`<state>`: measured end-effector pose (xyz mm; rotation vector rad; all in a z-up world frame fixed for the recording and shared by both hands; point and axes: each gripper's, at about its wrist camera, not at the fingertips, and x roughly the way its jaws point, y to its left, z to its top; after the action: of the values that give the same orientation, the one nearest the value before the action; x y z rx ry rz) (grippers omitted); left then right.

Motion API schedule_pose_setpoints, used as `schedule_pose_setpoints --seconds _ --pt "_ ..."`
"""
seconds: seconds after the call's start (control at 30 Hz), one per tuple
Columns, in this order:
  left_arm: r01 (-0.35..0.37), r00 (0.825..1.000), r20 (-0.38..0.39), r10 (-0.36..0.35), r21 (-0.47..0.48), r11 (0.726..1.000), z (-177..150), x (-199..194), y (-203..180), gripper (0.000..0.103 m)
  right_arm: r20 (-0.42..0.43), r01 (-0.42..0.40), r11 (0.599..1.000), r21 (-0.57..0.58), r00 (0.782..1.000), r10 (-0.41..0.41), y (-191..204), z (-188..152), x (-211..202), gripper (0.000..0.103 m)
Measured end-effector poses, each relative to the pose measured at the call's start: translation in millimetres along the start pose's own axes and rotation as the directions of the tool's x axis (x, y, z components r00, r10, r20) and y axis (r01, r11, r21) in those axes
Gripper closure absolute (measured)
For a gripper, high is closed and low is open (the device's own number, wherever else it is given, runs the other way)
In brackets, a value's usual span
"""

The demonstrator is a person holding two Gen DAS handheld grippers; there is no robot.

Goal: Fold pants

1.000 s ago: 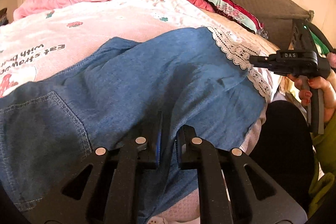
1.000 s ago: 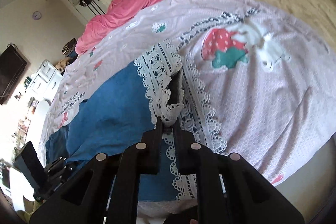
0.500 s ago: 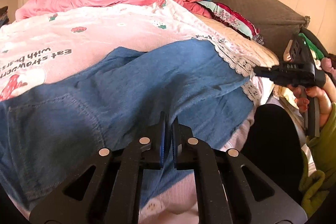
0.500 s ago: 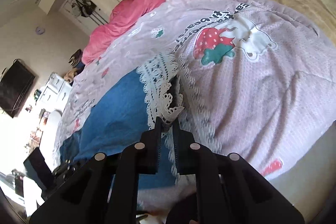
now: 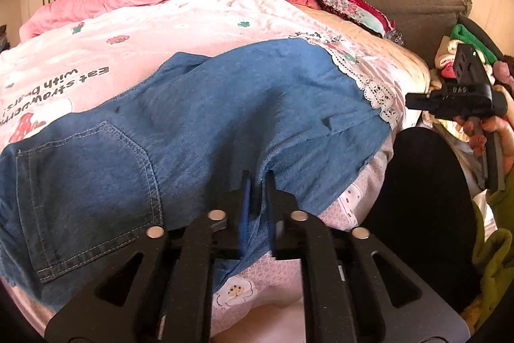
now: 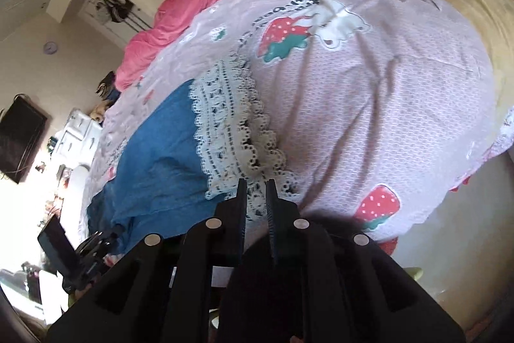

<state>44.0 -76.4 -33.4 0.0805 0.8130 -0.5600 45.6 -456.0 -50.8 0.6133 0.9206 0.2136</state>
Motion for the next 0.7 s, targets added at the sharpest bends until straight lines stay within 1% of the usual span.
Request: schedule_pose_setpoints --seconds 0.03,0.1,0.23,0.33,0.37,0.4,0.43,0.47,0.57,0.63,0.7 --pt "-0.012 1.0 -0.006 0.012 0.008 1.0 0.3 2.2 -1.2 0.09 0.004 0.002 1.0 -0.003 1.0 -0.002 1.4 0.9 0.0 0.073" --pt "-0.03 0.999 -0.017 0.031 0.024 0.999 2.3 6.7 -3.4 0.089 0.015 0.007 1.0 -0.021 1.0 -0.006 5.6 3.5 1.7 0.067" --pt "-0.067 0.998 -0.018 0.068 0.076 0.995 8.2 15.9 -12.4 0.088 0.03 0.06 0.994 -0.092 0.998 -0.058 15.4 13.3 11.9 0.067" --pt "-0.05 0.998 -0.02 0.052 0.083 0.995 13.3 25.7 -16.4 0.088 -0.001 0.069 0.989 -0.133 0.998 -0.069 19.5 19.4 28.0 0.067" --pt "-0.046 0.999 -0.017 0.048 0.089 0.995 14.4 27.5 -17.8 0.088 -0.016 0.061 0.988 -0.145 0.998 -0.064 20.3 19.1 33.4 0.077" --pt "-0.041 0.999 -0.014 0.042 0.096 0.995 15.8 29.6 -19.5 0.098 -0.018 0.066 0.985 -0.161 0.997 -0.069 21.1 18.4 36.5 0.084" --pt "-0.032 0.999 -0.019 0.034 0.102 0.994 16.5 31.4 -20.6 0.103 -0.018 0.074 0.982 -0.175 0.997 -0.078 22.2 17.4 38.2 0.087" --pt "-0.024 0.999 -0.023 0.026 0.106 0.994 17.1 31.1 -20.3 0.103 -0.02 0.075 0.98 -0.186 0.997 -0.08 22.8 17.0 38.4 0.089" --pt "0.024 1.0 -0.011 -0.023 0.079 0.997 17.5 20.4 -16.7 0.103 0.0 0.056 0.981 -0.188 0.998 -0.056 21.9 17.6 26.1 0.09" --pt "0.043 0.999 -0.007 -0.042 0.061 0.997 15.8 12.0 -14.2 0.103 0.017 0.066 0.979 -0.194 0.998 -0.064 20.2 18.3 14.3 0.09" --pt "0.053 0.999 -0.008 -0.052 0.078 0.996 11.1 5.0 -18.3 0.103 0.015 0.06 0.978 -0.2 0.998 -0.058 18.9 17.1 7.3 0.09"
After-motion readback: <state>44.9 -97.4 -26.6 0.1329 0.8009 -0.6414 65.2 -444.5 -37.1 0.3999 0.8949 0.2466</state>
